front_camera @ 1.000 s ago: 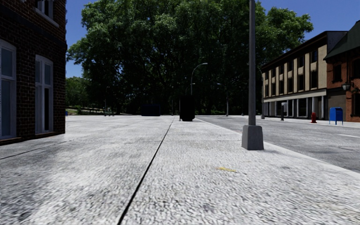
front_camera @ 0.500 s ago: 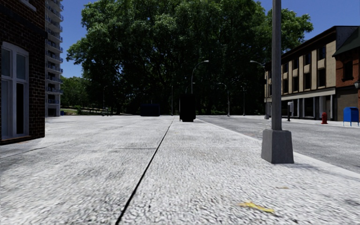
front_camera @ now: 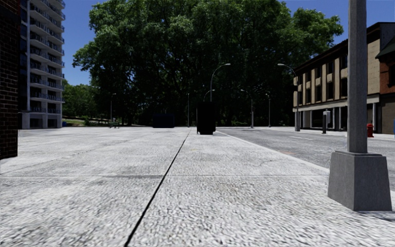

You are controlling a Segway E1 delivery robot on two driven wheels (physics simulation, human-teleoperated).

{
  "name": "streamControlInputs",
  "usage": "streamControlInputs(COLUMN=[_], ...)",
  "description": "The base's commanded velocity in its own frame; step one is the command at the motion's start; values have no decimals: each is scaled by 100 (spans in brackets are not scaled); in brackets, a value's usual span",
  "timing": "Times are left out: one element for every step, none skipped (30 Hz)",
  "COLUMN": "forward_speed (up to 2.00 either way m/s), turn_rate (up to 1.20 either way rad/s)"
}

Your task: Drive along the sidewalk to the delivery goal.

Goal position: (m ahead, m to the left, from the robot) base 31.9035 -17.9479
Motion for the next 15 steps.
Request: streamControlInputs(forward_speed=[200,200,200,200,200,200,200,200,200,200,200,200,200,200,200], turn_rate=[0,0,0,0,0,0,0,0,0,0,0,0,0,0,0])
